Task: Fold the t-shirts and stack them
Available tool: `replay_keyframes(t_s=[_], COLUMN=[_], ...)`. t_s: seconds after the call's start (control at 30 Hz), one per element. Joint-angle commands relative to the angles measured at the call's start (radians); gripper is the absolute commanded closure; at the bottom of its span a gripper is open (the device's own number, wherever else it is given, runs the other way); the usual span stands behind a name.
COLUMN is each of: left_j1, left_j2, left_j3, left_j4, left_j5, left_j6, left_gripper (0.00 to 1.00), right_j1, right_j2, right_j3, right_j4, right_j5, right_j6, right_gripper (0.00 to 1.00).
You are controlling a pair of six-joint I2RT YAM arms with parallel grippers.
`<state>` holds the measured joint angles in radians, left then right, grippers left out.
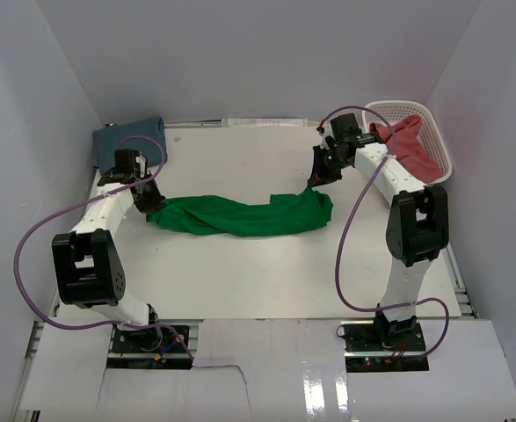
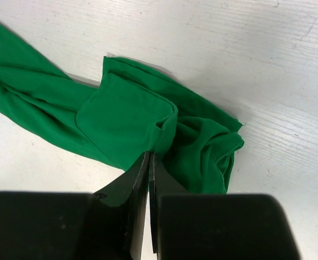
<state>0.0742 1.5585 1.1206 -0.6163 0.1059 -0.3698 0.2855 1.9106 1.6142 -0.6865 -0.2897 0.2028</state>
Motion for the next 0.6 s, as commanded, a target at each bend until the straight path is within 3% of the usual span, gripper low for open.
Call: replay_keyframes(t_s=[0.0,0.13,0.27,0.57], left_j1=[-0.005,-0.005,-0.005,-0.005], left_j2=[-0.049,-0.055,-0.057,-0.057], left_j3=[-0.008,-0.01,-0.012,-0.016], left_j4=[0.02,0.02,0.02,0.021], left_j5=[0.017,0.015,0.015,0.017], left_j6=[0.011,0.011,0.011,0.012], left_gripper=[1.0,1.0,1.0,1.0], right_j1=[0.007,0.007,0.007,0.007], right_j2=[0.007,0.013,0.025,0.028], right_j3=[0.023,0.001,-0.011,-0.102], right_j4=[0.004,0.019,0.022,0.073], right_j5=[-0.006,-0.019,-0.02,-0.022], right_j6=[-0.002,-0.003,-0.008,-0.011], right_gripper=[0.92,0.9,0.72,0.72])
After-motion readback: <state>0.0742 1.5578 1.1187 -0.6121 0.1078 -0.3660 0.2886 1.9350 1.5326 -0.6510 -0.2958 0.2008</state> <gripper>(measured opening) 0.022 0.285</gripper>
